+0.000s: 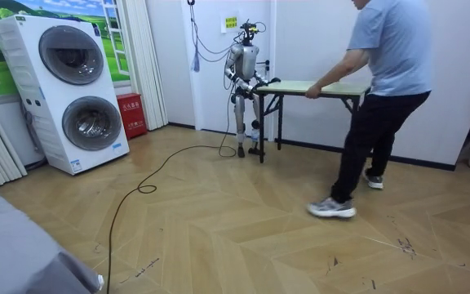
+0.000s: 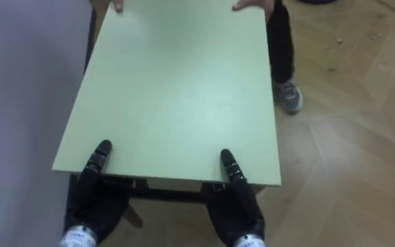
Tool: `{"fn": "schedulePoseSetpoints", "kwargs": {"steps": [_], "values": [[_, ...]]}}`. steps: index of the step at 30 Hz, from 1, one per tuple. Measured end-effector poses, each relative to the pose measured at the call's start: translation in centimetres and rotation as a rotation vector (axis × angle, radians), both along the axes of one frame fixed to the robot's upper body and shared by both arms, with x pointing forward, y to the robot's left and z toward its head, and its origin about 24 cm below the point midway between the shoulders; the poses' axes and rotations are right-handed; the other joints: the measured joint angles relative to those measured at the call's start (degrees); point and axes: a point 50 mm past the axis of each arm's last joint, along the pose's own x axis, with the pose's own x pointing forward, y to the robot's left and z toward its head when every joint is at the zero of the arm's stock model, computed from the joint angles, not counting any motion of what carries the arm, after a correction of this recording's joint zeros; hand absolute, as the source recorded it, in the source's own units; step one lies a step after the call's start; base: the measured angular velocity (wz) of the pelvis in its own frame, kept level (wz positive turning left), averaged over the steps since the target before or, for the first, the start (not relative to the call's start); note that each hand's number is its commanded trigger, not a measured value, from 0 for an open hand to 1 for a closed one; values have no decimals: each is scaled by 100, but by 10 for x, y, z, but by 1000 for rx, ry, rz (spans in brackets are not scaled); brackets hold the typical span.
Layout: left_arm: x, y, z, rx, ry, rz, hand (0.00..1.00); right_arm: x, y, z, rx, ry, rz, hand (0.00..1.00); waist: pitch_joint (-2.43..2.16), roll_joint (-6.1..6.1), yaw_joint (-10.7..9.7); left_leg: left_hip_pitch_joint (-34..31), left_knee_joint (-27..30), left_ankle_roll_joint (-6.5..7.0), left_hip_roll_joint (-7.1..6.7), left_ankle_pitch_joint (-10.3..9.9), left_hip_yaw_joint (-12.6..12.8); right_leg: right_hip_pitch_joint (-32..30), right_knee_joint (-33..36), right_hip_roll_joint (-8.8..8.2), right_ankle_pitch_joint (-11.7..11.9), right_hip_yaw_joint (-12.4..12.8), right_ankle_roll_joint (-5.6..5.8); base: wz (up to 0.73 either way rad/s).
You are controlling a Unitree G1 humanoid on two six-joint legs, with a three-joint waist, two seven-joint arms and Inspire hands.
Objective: Move table with human
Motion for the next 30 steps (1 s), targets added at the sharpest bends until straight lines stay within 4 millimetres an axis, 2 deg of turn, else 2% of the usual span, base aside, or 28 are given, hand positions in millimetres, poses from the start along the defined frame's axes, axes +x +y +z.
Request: {"fn": "schedulePoseSetpoints", "kwargs": {"steps": [1,2,4,5,7,8,9,10,11,12,13,14,18,19,22,25,27,28,29,30], "values": [[1,1,0,1,-3,4,100,3,-1,1,-18,-12,1,100,-3,54,-23,-47,-3,-5,-53,-6,-86,-185,-40,-196,367,83,-50,34],[1,0,0,-3,-4,2,100,4,-2,2,-30,-18,-2,100,-31,62,-8,-32,-38,-10,-81,-14,-72,-124,5,-221,375,34,-22,34],[2,-2,1,-11,-7,5,100,6,-1,3,-33,-28,3,100,-40,94,44,-23,-46,-6,-142,-18,13,-68,58,-263,375,-65,-20,27],[3,-3,2,-12,-11,4,100,7,-2,4,-34,-31,0,100,-44,98,23,-22,-49,3,-144,-21,158,-46,126,-298,364,-100,-1,51],[3,-4,2,-10,-15,1,100,7,-2,4,-33,-32,-2,100,-51,107,-48,20,-49,110,-137,-88,246,-46,383,-383,316,-80,80,47],[3,-5,2,-6,-16,1,100,7,-3,4,-38,-32,-3,100,-50,107,-106,75,-57,156,-177,-120,230,-90,683,-503,257,-6,177,33],[3,-5,2,-6,-15,1,100,7,-3,3,-40,-30,-4,100,-50,107,-122,113,-63,177,-204,-133,187,-126,863,-561,241,70,202,35],[2,-4,1,-4,-8,2,100,6,-3,1,-37,-19,-4,100,-39,112,-165,234,-105,204,-265,-150,31,-275,1220,-642,205,247,279,34],[2,-3,0,1,-5,5,100,4,-2,0,-33,-12,1,100,-41,114,-232,267,-109,217,-311,-164,-154,-370,1104,-585,95,655,331,36],[2,-3,0,2,-7,8,100,5,-2,1,-31,-13,3,100,-37,103,-246,262,-110,223,-347,-168,-206,-429,896,-566,89,777,336,39],[4,-2,1,4,-10,10,100,5,-1,2,-30,-17,4,100,-34,49,-274,259,-119,237,-443,-182,-238,-570,469,-538,216,1024,314,51],[5,-4,-1,0,-3,11,100,5,-2,1,-36,-14,3,100,-40,55,-372,293,-127,239,-502,-206,-276,-567,468,-572,386,1146,327,49],[6,-4,-2,1,-3,17,100,7,-2,2,-41,-23,10,100,-43,-11,-327,386,-257,232,-505,-214,-188,-309,225,-498,413,1163,380,18],[6,-4,-2,3,-3,22,100,7,0,2,-41,-21,13,100,-44,-45,-299,472,-361,233,-508,-213,-104,-228,117,-480,428,1199,405,8],[6,-1,-4,9,3,34,100,7,3,0,-36,-12,24,100,-41,-135,-263,638,-449,233,-556,-213,-64,38,-170,-451,485,1349,473,6],[5,0,-4,15,7,35,100,7,4,-2,-36,-7,23,100,-39,-148,-225,780,-557,233,-564,-213,-68,146,-300,-405,599,1502,476,6],[4,1,-7,26,21,39,100,5,6,-6,-35,8,23,100,-38,-157,-187,936,-629,233,-561,-212,-153,194,-229,-400,604,1492,472,-6],[3,3,-9,31,30,43,100,4,7,-8,-36,19,27,100,-38,-156,-170,1011,-639,233,-558,-212,-297,236,-271,-384,593,1505,463,-11],[3,5,-10,37,33,50,100,4,9,-9,-35,22,36,100,-32,-166,-151,1032,-642,233,-561,-213,-549,226,-548,-269,585,1659,422,-12],[3,6,-11,39,35,55,100,5,10,-9,-35,23,42,100,-30,-168,-145,1034,-643,232,-561,-213,-670,173,-722,-181,617,1748,381,-13]]}}
